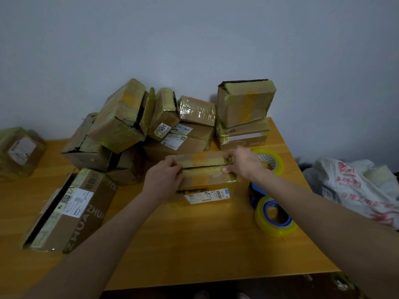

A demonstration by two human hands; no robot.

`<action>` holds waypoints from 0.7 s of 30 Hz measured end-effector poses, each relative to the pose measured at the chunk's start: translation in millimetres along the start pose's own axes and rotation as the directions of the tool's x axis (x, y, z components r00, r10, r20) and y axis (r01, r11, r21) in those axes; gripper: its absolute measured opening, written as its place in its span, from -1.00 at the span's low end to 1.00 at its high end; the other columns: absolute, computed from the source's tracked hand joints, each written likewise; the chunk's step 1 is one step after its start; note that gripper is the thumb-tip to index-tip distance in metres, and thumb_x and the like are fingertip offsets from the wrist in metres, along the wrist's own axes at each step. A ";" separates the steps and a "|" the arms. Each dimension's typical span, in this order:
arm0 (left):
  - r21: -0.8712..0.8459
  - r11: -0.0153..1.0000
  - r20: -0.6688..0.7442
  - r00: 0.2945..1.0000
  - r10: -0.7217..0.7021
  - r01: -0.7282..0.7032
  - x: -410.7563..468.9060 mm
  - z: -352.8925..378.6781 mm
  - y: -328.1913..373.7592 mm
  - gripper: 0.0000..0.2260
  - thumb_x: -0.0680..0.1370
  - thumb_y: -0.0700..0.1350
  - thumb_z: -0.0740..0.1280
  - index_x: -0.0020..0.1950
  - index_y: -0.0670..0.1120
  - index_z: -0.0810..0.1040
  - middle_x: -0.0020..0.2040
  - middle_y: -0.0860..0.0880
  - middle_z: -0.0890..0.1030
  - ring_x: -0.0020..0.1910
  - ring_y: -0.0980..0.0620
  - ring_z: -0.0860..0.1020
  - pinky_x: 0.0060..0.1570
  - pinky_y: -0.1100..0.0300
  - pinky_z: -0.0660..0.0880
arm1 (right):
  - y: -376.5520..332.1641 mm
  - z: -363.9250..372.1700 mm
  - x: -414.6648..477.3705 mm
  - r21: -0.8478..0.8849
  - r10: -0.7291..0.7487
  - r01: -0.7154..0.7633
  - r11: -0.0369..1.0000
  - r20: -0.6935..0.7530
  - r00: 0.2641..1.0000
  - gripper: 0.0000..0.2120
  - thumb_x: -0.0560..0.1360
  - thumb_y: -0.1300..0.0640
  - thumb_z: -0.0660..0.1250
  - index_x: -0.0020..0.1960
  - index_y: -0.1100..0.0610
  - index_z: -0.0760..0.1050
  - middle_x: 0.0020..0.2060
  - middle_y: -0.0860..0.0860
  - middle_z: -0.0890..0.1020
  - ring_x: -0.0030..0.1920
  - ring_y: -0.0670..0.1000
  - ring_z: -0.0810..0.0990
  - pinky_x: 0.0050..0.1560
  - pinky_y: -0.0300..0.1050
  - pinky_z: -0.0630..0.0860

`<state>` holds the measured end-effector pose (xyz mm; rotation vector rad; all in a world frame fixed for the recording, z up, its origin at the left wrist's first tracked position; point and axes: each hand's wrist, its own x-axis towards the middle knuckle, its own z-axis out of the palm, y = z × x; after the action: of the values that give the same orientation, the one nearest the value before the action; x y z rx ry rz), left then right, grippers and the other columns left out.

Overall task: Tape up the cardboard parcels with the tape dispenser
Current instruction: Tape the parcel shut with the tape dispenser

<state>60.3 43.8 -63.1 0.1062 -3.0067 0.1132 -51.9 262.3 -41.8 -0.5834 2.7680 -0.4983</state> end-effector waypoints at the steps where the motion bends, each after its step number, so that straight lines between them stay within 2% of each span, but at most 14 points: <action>1: 0.007 1.000 0.037 0.999 0.012 -0.013 -3.1 1.5 -0.2 -0.54 0.58 0.21 0.14 0.41 0.03 0.42 0.28 0.06 0.43 0.11 0.08 0.48 -0.03 0.24 0.46 | -0.6 -0.2 0.5 -0.006 0.003 -0.003 1.000 0.002 1.000 -0.51 0.41 -0.07 0.48 0.29 0.03 0.50 0.17 0.06 0.50 0.19 0.10 0.48 0.10 -0.03 0.43; 4: -0.039 0.998 0.169 0.984 0.048 -0.042 -12.3 5.4 -2.7 -0.35 0.54 0.33 0.08 0.55 0.06 0.13 0.51 0.04 0.22 0.42 0.02 0.29 0.25 0.11 0.40 | -2.8 -0.9 1.1 -0.034 0.005 -0.005 0.999 0.011 1.000 -0.51 0.42 -0.06 0.47 0.30 0.03 0.50 0.15 0.06 0.51 0.17 0.10 0.49 0.09 -0.03 0.44; 7: -0.044 0.997 0.261 0.963 0.066 -0.056 -19.0 9.1 -0.7 -0.29 0.54 0.31 0.12 0.57 0.05 -0.03 0.58 0.01 0.00 0.54 0.01 0.06 0.41 0.08 0.25 | -4.2 1.1 -0.7 -0.056 0.013 -0.012 0.998 0.014 1.000 -0.54 0.44 -0.06 0.45 0.29 0.03 0.52 0.13 0.07 0.50 0.16 0.12 0.50 0.09 0.00 0.45; 11: -0.042 0.998 0.268 0.961 0.064 -0.054 -13.6 11.2 2.2 -0.33 0.56 0.19 0.22 0.57 0.01 0.01 0.58 -0.01 0.01 0.54 0.04 0.01 0.49 0.12 0.00 | -5.6 4.4 -3.8 -0.073 0.017 -0.016 0.997 0.013 1.000 -0.55 0.49 -0.07 0.39 0.35 0.01 0.49 0.21 0.09 0.48 0.23 0.14 0.48 0.17 0.02 0.43; 14: -0.111 0.994 0.247 0.969 0.034 -0.007 -10.0 8.8 -2.1 -0.31 0.52 0.19 0.29 0.55 0.06 0.08 0.57 0.03 0.06 0.55 0.01 0.00 0.49 0.08 -0.05 | -5.0 4.8 -7.9 -0.078 0.012 -0.010 0.997 0.029 0.999 -0.53 0.53 -0.08 0.33 0.41 -0.03 0.41 0.38 0.13 0.42 0.36 0.15 0.41 0.31 0.07 0.40; 16: -0.112 0.994 0.243 0.969 0.034 -0.007 -12.2 11.3 -3.3 -0.29 0.51 0.21 0.28 0.55 0.07 0.03 0.58 0.00 -0.01 0.55 -0.05 -0.08 0.49 0.03 -0.13 | -4.8 4.8 -11.1 -0.078 0.017 -0.015 0.997 0.019 1.000 -0.53 0.54 -0.08 0.32 0.42 -0.04 0.39 0.34 0.11 0.45 0.31 0.13 0.45 0.28 0.07 0.43; 19: -0.145 0.988 0.311 0.950 -0.003 0.051 -14.1 15.2 -0.6 -0.26 0.54 0.18 0.27 0.57 0.09 -0.10 0.58 -0.04 -0.15 0.55 -0.08 -0.17 0.48 0.01 -0.04 | -6.3 5.5 -13.1 -0.068 0.022 -0.022 0.997 0.010 1.000 -0.53 0.53 -0.09 0.32 0.41 -0.05 0.39 0.24 0.07 0.52 0.23 0.10 0.50 0.19 0.02 0.45; 21: -0.132 0.989 0.321 0.947 -0.015 0.060 -9.9 12.7 0.7 -0.27 0.54 0.16 0.28 0.57 0.09 -0.08 0.58 -0.03 -0.12 0.55 -0.07 -0.13 0.46 0.00 0.10 | -7.3 6.5 -13.3 -0.031 0.037 -0.037 0.999 0.005 0.999 -0.54 0.53 -0.08 0.33 0.41 -0.05 0.40 0.21 0.05 0.57 0.21 0.08 0.53 0.16 -0.01 0.46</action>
<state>68.4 44.2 -77.0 0.1840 -3.3215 -0.1335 -35.6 260.0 -42.5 -0.5381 2.7804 -0.4461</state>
